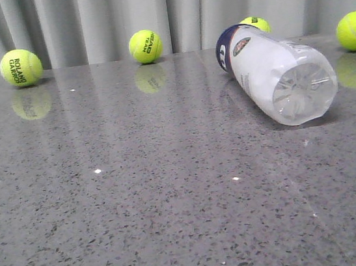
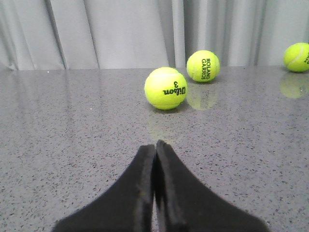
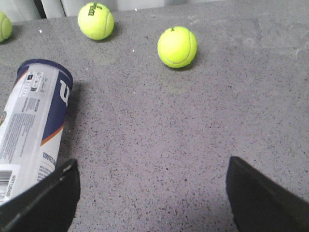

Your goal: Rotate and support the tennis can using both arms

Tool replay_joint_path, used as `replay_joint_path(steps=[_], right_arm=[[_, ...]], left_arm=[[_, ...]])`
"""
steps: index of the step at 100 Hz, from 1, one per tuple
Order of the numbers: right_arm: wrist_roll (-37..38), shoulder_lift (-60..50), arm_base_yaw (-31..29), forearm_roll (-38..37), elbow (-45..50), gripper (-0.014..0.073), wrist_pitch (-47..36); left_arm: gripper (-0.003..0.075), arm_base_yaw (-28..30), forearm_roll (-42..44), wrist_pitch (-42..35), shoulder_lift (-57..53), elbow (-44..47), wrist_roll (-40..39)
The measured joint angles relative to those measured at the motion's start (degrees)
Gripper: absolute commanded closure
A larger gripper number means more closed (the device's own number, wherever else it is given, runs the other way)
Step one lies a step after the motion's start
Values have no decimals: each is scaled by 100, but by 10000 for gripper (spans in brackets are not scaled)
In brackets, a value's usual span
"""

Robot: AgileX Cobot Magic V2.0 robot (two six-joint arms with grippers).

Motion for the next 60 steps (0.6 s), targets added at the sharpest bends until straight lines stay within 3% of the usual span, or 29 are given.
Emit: replay_joint_path(steps=[25,60], right_arm=[[-89,523,242,60,-1016,-17,1022],[-105,2414,1147,333,-2906,-17,2459]], left_arm=[[740,0,0,0,0,0,0],[740,0,0,0,0,0,0]])
